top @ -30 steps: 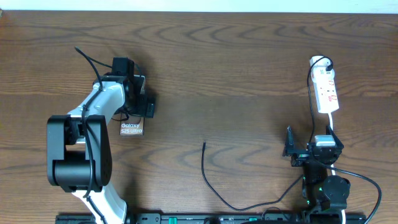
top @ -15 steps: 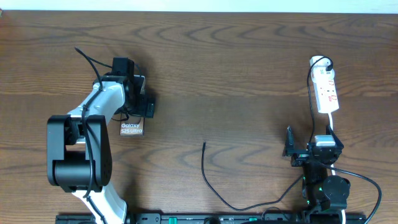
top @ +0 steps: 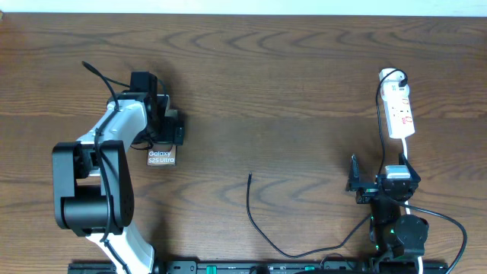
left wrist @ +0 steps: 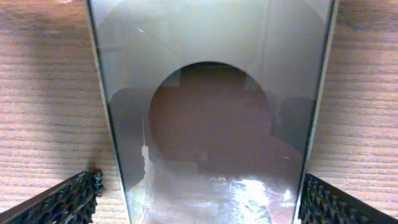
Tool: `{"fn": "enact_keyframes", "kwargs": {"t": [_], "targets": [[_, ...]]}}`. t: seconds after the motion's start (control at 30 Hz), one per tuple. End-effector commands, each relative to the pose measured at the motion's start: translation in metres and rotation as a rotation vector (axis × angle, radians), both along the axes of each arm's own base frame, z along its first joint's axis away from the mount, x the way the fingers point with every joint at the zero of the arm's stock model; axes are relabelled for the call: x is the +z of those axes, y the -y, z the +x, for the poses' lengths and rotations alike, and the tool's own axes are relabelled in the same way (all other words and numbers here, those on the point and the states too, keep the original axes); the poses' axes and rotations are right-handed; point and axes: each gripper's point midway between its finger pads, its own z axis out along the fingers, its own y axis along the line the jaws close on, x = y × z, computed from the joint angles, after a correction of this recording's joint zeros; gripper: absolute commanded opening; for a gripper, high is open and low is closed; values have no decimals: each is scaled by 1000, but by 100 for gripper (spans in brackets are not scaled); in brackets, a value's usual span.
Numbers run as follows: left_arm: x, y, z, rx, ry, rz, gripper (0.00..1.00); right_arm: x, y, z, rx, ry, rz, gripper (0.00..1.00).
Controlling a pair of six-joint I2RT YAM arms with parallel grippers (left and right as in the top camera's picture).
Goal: Plug charger to phone and switch on socket
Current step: 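Close the left gripper on the phone's long edges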
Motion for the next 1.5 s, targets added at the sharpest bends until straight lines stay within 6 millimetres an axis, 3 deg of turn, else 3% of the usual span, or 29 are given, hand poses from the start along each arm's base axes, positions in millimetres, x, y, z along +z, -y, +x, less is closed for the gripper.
{"fn": "enact_keyframes", "kwargs": {"t": [0.0,0.8,1.37,1.47], "targets": [[-55,4,-64,53,-252,-59,100,-1,-2,0,10,-3,-9,99],[-59,24,-78,-10,-286,-77,100,-1,-2,0,10,-3,-9,99],[-59,24,-80,-10,-295,-81,99,-1,-2,0,10,-3,-9,99],[-59,24,-80,-10,-294,-81,95,-1,-2,0,10,-3,-9,99]]}}
